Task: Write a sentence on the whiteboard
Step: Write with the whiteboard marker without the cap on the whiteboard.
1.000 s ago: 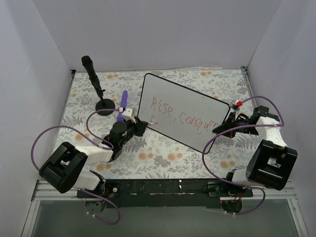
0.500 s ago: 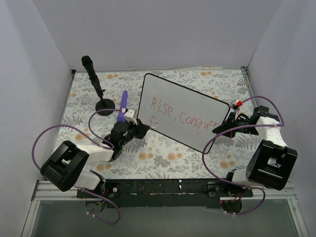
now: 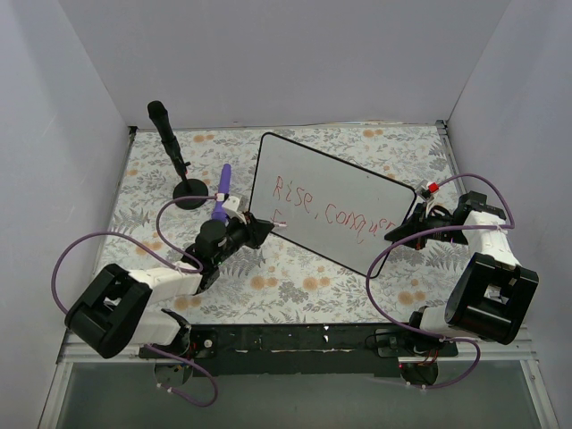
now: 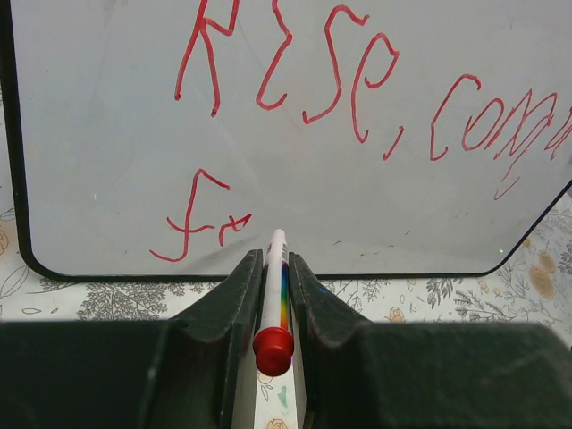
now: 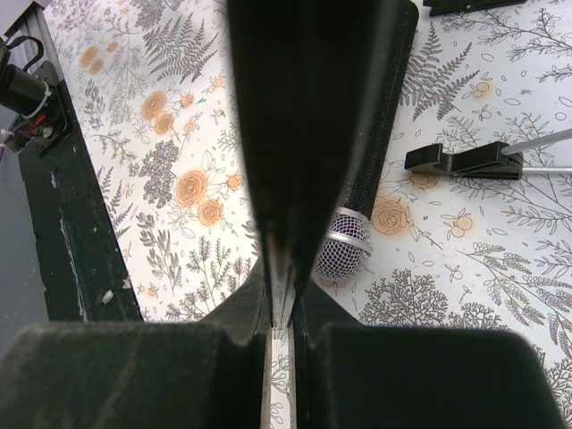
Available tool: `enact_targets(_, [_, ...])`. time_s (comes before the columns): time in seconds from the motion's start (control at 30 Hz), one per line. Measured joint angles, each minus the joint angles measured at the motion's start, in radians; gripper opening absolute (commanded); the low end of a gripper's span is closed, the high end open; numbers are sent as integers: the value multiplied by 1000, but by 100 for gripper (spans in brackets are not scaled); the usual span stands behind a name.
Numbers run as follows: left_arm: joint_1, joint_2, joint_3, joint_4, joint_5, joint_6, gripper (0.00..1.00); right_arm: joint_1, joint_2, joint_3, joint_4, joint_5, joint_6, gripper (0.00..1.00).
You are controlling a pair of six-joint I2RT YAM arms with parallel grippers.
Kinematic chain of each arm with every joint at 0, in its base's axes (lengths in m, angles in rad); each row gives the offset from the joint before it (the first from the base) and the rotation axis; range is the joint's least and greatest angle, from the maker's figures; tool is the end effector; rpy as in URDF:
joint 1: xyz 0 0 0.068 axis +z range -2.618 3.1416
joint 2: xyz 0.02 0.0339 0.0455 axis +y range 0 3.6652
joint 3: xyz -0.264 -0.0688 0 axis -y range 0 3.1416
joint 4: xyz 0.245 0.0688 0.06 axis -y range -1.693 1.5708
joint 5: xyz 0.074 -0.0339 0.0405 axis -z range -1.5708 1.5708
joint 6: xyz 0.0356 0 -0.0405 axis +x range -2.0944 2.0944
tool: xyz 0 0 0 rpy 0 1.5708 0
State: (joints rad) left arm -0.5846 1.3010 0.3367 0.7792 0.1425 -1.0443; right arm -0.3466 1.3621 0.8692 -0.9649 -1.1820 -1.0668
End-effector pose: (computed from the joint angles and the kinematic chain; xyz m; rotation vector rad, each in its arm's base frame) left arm 0.2023 -0.1400 0.1807 -0.3307 1.9190 -1.2689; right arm 0.2175 -0.0435 0.2218 -0.8147 1.9376 0.9947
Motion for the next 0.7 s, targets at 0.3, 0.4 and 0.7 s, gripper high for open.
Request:
enact_targets(0.3, [0, 23, 12, 7, 20, 0, 0, 0, 0, 0, 0, 0, 0, 1])
enact_targets(0.4, [0, 47, 30, 7, 27, 0, 0, 0, 0, 0, 0, 0, 0, 1])
enact_targets(0.7, [0, 75, 48, 11, 29, 2, 0, 0, 0, 0, 0, 0, 0, 1])
